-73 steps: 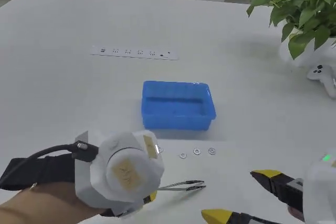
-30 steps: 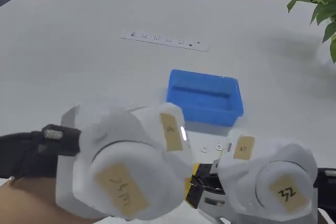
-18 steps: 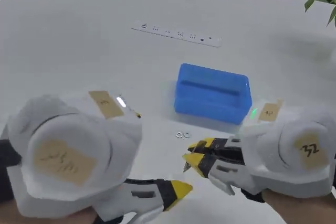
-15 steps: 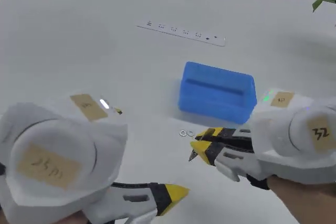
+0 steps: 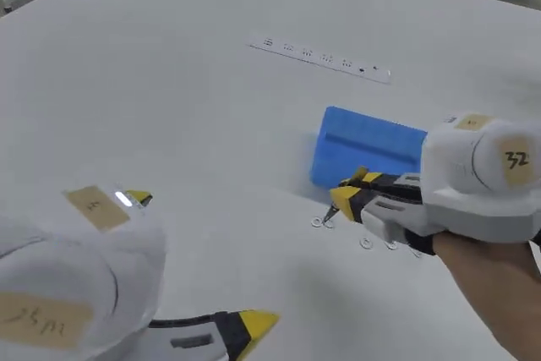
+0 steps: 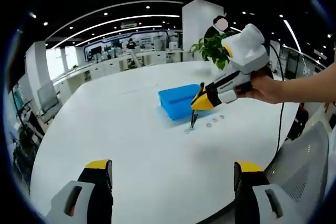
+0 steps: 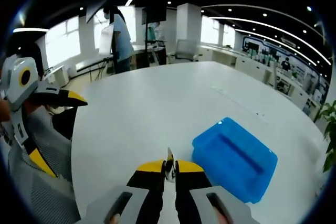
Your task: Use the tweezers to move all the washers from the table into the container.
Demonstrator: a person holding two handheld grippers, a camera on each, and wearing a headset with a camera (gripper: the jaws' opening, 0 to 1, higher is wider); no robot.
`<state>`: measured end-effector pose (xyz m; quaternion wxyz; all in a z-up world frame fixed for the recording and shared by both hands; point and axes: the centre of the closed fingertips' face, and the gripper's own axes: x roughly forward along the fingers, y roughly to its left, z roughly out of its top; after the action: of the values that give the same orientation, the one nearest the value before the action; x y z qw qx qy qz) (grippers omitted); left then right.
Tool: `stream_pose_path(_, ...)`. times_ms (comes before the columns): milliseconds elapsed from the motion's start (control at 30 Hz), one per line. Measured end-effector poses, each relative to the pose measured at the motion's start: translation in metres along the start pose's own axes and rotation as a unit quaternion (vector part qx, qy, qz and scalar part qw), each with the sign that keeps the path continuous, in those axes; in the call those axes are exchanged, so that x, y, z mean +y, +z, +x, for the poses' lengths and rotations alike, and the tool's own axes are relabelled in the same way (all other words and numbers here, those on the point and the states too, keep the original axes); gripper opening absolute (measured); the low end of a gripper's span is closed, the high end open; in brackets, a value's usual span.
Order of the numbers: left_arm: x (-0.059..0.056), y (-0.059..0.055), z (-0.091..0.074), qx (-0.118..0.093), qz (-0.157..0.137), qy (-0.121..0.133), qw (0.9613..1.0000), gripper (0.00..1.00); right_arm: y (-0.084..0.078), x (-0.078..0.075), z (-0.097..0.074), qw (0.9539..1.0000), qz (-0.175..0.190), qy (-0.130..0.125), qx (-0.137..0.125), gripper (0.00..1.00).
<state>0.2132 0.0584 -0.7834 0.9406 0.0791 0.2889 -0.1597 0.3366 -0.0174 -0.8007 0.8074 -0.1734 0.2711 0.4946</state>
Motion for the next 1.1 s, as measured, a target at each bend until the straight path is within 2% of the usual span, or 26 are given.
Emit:
stream_pose_path(133,0.001,-0.009,0.005,0.013,-0.001,0.000,0.9999,0.99,0.000,-0.006,0.006,1.0000,0.000,-0.004,0.000,0.03)
stream_pose_path(233,0.001,-0.010,0.007,0.010,0.003,0.004,0.9999,0.99,-0.003,-0.009,0.011,1.0000,0.000,-0.003,0.006,0.03)
stream_pose_path(367,0.000,-0.014,0.009,0.016,0.016,0.006,0.9997,0.99,-0.008,-0.011,0.013,0.9999,0.007,-0.002,0.013,0.04)
stream_pose_path(467,0.001,-0.014,0.010,0.014,0.021,0.009,0.9996,0.99,-0.007,-0.012,0.012,0.9999,0.014,-0.005,0.008,0.04)
stream_pose_path(533,0.002,-0.009,0.009,0.002,0.032,0.016,0.9993,0.99,-0.005,-0.012,0.013,0.9998,0.019,-0.002,0.005,0.04)
stream_pose_path(600,0.000,-0.010,0.010,0.003,0.037,0.014,0.9992,0.99,-0.004,-0.012,0.014,0.9998,0.018,-0.002,0.004,0.04)
stream_pose_path(667,-0.003,-0.014,0.011,0.015,0.048,0.009,0.9987,0.99,-0.004,-0.012,0.015,0.9998,0.018,-0.001,0.004,0.04)
stream_pose_path(733,-0.004,-0.014,0.012,0.014,0.056,0.008,0.9983,0.99,-0.007,-0.010,0.017,0.9998,0.020,0.002,0.008,0.04)
stream_pose_path(767,-0.004,-0.014,0.011,0.015,0.057,0.007,0.9983,0.99,-0.006,-0.010,0.016,0.9998,0.019,0.001,0.001,0.03)
stream_pose_path(1100,-0.002,-0.016,0.012,0.019,0.053,0.008,0.9984,0.99,-0.007,-0.008,0.013,0.9999,0.007,-0.006,0.014,0.01)
